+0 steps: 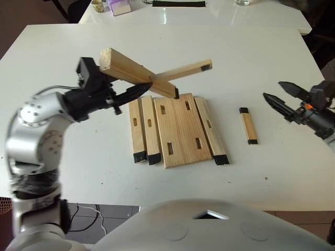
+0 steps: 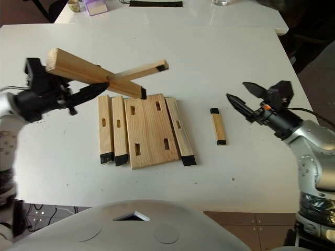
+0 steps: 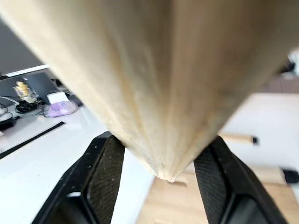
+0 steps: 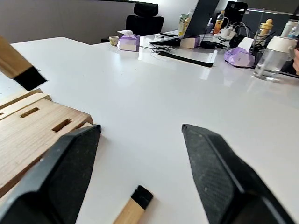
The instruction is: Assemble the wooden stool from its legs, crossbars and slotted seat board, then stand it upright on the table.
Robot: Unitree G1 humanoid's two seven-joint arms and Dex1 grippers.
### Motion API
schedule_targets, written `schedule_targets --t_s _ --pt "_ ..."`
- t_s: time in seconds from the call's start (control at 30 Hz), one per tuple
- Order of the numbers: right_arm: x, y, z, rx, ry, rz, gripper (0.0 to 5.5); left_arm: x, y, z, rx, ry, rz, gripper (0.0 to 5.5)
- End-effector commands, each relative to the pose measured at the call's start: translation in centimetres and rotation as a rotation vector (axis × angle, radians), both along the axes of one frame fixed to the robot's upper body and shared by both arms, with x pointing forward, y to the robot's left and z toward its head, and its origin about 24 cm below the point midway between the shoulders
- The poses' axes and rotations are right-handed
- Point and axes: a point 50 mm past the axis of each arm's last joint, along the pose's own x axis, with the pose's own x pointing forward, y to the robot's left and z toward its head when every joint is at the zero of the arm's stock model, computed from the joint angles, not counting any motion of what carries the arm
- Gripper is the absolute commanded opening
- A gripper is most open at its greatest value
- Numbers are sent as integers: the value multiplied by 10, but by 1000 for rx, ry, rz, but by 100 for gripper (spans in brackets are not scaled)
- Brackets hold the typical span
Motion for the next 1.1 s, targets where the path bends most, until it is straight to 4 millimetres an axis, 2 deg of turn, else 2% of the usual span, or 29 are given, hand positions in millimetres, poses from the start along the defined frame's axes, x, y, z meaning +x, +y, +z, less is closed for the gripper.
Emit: schedule_targets --t_s 0.03,0.17,0.3,0.43,0.6,1.1 --pt "-23 -9 2 -45 3 -85 318 -9 11 24 67 136 6 214" --pt "-45 -1 -5 -36 8 -142 318 -25 6 22 54 340 -55 214" --pt "-51 10 -15 -27 6 -182 318 -29 -2 18 7 462 -97 214" --pt "-50 19 -15 -32 -17 -191 318 -35 -3 4 82 490 -97 214" --pt "-49 21 -18 -72 -23 -192 318 -42 -5 -9 142 474 -109 214" --pt "-43 27 -24 -116 -18 -154 318 -43 -13 -24 114 495 -82 214"
